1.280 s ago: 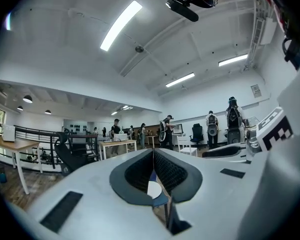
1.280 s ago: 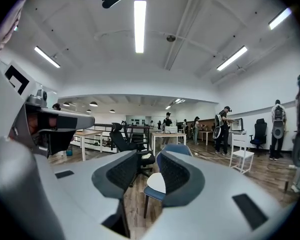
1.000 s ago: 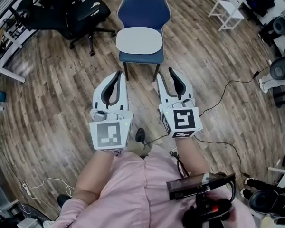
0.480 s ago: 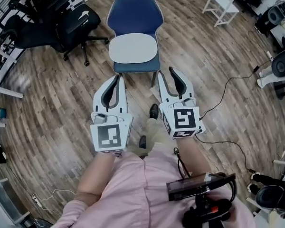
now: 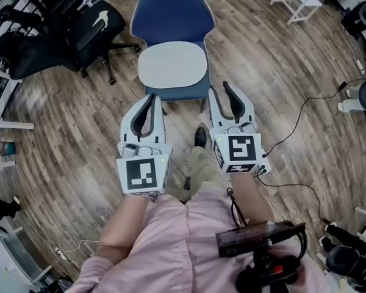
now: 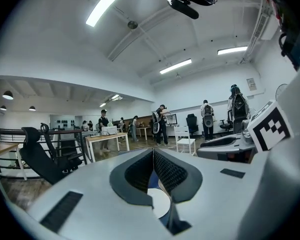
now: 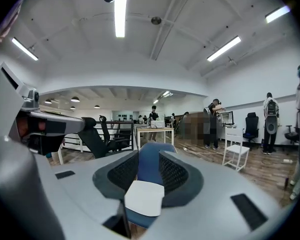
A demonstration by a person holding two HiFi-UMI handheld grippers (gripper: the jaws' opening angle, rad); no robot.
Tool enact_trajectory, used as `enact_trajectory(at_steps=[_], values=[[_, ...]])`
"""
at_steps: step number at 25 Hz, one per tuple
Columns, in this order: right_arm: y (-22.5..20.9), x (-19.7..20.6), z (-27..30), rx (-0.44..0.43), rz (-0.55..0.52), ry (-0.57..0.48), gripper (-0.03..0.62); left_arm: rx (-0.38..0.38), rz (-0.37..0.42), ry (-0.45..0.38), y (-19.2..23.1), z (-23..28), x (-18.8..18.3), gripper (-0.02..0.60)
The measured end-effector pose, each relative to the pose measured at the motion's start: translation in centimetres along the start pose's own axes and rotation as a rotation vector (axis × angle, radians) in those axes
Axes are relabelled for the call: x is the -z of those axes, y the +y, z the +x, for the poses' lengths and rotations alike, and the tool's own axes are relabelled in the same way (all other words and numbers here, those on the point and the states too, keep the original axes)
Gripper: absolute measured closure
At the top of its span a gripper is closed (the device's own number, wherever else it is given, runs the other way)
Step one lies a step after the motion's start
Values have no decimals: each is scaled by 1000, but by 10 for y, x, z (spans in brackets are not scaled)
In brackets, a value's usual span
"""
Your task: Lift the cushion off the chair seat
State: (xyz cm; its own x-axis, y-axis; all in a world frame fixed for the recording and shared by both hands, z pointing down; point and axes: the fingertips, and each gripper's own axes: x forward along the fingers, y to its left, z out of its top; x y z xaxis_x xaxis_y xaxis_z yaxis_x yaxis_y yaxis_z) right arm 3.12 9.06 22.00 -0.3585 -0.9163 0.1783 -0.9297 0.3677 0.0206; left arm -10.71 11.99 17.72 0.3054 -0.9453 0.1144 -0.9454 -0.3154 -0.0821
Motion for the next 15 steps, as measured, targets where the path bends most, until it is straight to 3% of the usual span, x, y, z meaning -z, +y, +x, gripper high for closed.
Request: enact_trajectory(at_steps=[8,15], values=[[-63,-24,109,-45,6,-8,468,-19,22,-5,14,124,-22,568],[-93,-56,157,-58,-11,-52,468,-71,55,-43,36,169,-48,568]])
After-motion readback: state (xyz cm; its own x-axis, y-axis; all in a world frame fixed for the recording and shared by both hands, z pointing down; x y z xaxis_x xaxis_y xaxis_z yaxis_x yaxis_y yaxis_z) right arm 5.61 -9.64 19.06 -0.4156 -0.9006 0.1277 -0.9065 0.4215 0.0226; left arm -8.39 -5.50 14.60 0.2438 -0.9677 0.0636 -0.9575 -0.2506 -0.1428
